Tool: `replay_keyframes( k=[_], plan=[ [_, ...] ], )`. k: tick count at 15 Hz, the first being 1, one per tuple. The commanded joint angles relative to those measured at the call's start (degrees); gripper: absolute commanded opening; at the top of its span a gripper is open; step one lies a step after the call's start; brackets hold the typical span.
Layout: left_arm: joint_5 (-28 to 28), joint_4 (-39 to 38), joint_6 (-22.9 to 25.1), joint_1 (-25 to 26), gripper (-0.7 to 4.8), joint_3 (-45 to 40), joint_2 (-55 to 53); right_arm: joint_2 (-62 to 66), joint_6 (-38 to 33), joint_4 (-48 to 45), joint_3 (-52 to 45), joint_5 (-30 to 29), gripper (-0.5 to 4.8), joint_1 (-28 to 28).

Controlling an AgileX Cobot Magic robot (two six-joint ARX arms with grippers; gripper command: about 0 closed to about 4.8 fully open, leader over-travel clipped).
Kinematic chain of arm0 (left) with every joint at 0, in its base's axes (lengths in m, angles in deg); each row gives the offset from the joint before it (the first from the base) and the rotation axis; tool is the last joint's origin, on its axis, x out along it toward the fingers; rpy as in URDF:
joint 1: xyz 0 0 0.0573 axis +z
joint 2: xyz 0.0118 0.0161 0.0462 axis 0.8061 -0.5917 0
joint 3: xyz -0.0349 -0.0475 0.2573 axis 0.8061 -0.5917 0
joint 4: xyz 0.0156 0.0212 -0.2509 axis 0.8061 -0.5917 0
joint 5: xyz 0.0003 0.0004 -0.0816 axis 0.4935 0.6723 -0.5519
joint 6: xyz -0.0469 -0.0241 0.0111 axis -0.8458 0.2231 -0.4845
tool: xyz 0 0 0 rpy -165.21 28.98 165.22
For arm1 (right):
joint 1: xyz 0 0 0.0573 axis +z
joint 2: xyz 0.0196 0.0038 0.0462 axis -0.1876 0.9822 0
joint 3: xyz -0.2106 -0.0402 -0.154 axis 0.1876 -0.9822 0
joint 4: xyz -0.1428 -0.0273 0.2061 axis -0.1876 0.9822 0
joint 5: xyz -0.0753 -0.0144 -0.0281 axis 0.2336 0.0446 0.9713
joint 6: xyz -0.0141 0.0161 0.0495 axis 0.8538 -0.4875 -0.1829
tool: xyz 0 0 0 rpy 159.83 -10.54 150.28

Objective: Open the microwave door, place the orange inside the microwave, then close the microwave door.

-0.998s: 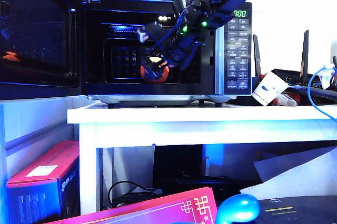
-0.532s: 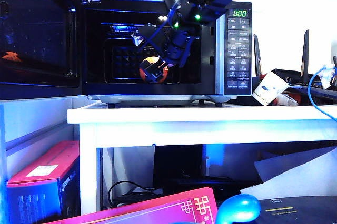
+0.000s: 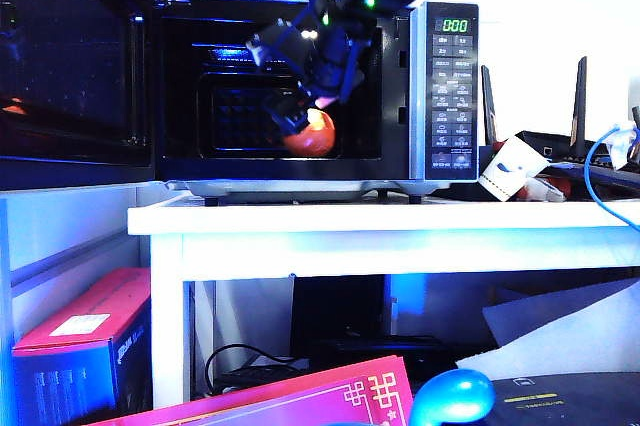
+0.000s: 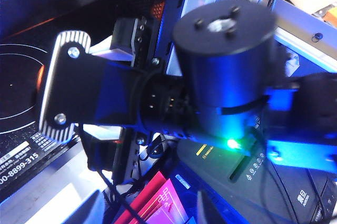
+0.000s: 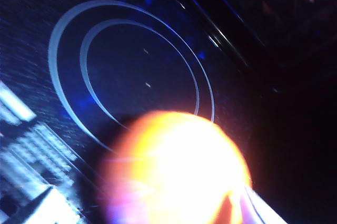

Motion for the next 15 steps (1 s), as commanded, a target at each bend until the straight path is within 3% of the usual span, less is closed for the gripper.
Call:
replay_keyframes(
  k=[1, 6, 11, 15],
  plan=[
    [0.61, 0.92, 0.00, 0.20, 2.37, 0.13, 0.52, -1.01, -0.04, 1.92, 0.22, 0.11, 4.79, 0.39],
    [0.59, 0.79, -0.02, 0.20, 2.37, 0.13, 0.57, -3.61, -0.04, 10.60, 0.22, 0.09, 4.79, 0.98],
    [0.57, 0.79, -0.04, 0.17, 2.37, 0.13, 0.59, -4.85, -0.13, 13.68, 0.22, 4.42, 4.79, 1.03],
    [0.59, 0.74, -0.04, 0.17, 2.37, 0.13, 0.63, -7.50, -0.48, 15.78, 0.22, 3.19, 4.79, 0.92]
  ],
)
